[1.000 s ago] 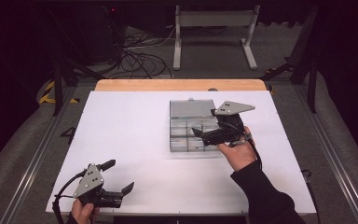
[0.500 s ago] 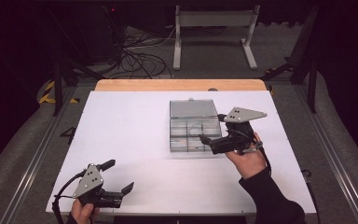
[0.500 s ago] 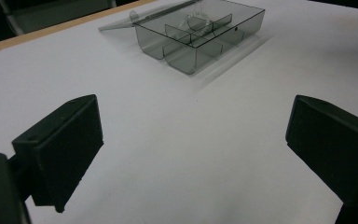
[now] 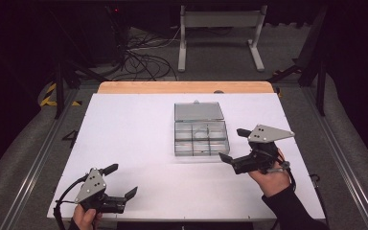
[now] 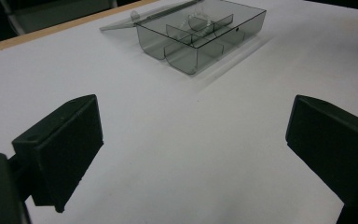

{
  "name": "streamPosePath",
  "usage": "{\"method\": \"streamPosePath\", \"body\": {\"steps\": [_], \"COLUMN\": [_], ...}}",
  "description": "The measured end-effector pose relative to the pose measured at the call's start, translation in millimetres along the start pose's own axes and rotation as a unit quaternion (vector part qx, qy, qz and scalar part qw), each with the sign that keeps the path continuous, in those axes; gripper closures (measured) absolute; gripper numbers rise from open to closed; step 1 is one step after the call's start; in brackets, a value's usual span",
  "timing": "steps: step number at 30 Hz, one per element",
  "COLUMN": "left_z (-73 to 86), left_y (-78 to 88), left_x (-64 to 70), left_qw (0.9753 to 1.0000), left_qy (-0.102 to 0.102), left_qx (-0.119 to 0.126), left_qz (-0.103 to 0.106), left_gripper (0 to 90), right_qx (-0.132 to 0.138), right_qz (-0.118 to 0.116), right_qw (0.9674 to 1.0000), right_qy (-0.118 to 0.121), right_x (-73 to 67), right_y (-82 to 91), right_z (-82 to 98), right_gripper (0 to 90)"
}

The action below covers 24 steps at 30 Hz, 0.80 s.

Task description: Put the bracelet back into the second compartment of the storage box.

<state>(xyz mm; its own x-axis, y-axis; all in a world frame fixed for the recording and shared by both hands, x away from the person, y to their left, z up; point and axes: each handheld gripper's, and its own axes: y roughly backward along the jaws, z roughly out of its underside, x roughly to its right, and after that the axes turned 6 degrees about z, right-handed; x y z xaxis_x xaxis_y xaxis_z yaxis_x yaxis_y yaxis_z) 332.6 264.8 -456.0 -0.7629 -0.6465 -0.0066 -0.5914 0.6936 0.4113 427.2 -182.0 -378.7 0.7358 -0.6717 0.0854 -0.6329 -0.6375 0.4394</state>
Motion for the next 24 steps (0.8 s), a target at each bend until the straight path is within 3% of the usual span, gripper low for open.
{"method": "streamPosePath", "body": {"steps": [15, 24], "left_z": [0.1, 0.5], "left_y": [0.1, 1.3], "left_x": [-0.4, -1.2], "left_qw": [1.0, 0.9999], "left_qy": [0.005, 0.011], "left_qx": [0.003, 0.008], "left_qz": [0.0, 0.002], "left_gripper": [4.4, 4.5], "right_qx": [-0.007, -0.028], "right_qz": [-0.001, -0.008], "right_qw": [0.9999, 0.9994], "right_qy": [-0.009, -0.021], "right_x": [9.5, 17.3], "right_y": [24.6, 28.7], "right_z": [40.6, 65.2], "right_gripper": [2.7, 2.7]}}
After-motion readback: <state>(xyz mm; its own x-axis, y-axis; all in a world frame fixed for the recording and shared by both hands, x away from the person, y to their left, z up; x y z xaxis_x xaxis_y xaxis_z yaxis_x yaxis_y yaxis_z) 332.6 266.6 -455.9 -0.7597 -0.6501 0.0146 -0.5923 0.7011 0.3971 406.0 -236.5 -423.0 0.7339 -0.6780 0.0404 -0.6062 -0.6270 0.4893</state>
